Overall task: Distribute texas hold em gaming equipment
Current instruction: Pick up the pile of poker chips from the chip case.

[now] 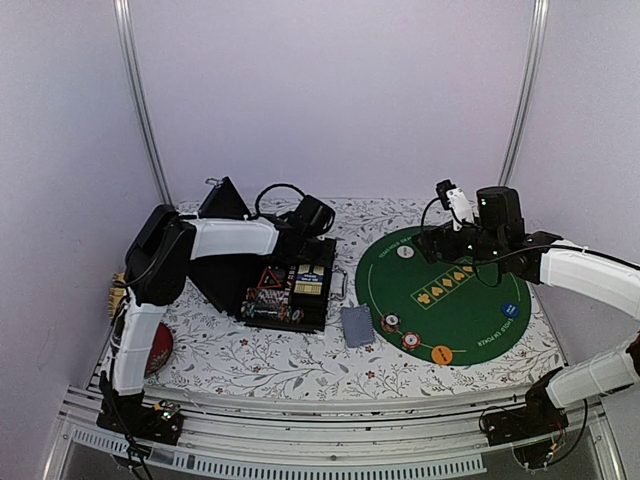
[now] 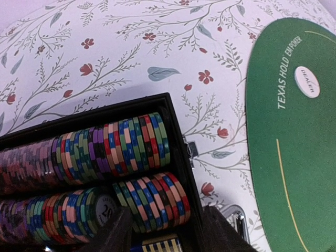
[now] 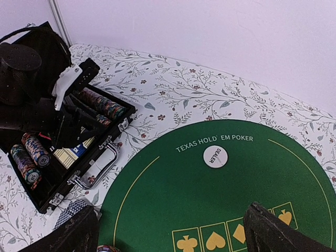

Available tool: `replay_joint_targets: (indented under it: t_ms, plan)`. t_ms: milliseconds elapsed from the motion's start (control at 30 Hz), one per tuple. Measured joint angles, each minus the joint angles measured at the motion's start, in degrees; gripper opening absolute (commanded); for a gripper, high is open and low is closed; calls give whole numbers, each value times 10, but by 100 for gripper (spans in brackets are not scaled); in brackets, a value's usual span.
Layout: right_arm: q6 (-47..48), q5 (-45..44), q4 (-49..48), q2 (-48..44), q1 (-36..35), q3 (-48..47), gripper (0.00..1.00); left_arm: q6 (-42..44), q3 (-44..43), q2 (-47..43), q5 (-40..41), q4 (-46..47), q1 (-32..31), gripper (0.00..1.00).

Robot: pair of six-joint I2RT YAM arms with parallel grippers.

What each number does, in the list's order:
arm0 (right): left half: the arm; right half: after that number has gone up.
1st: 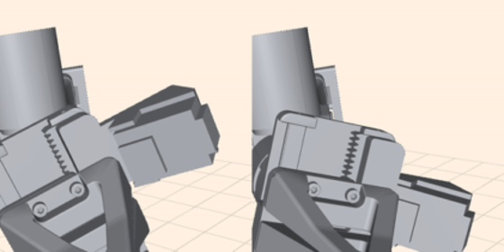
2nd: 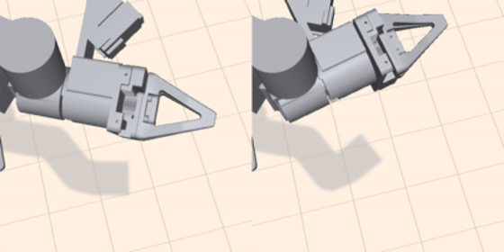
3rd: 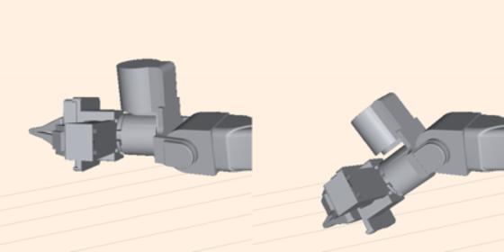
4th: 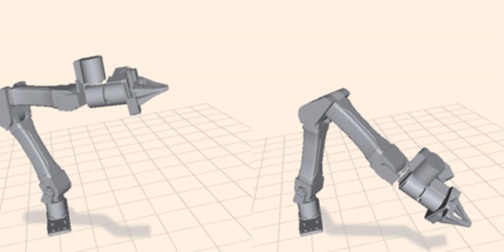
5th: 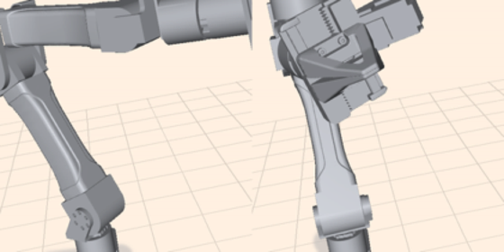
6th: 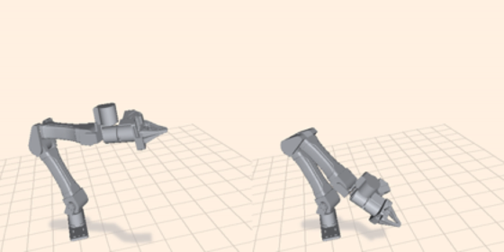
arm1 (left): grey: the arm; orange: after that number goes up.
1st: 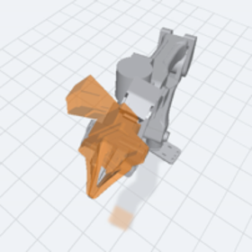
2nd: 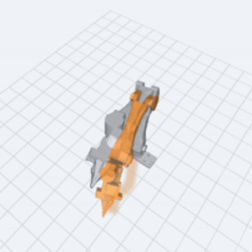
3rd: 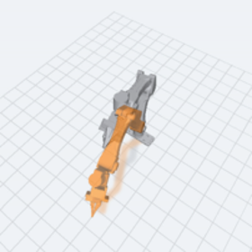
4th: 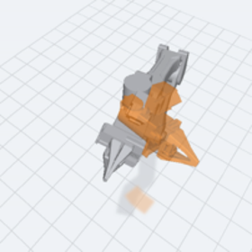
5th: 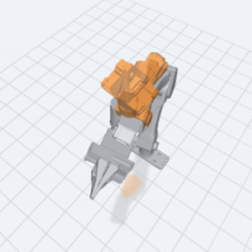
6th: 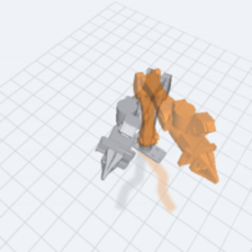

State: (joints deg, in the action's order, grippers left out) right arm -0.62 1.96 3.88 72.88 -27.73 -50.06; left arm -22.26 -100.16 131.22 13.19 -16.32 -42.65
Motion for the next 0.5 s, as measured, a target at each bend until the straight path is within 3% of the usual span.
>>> replay_joint_targets:
  t_ms: [500]
  plan:
    - [18,28,0,12,0,0,98,28,-11,5,44,-18,-3,49]
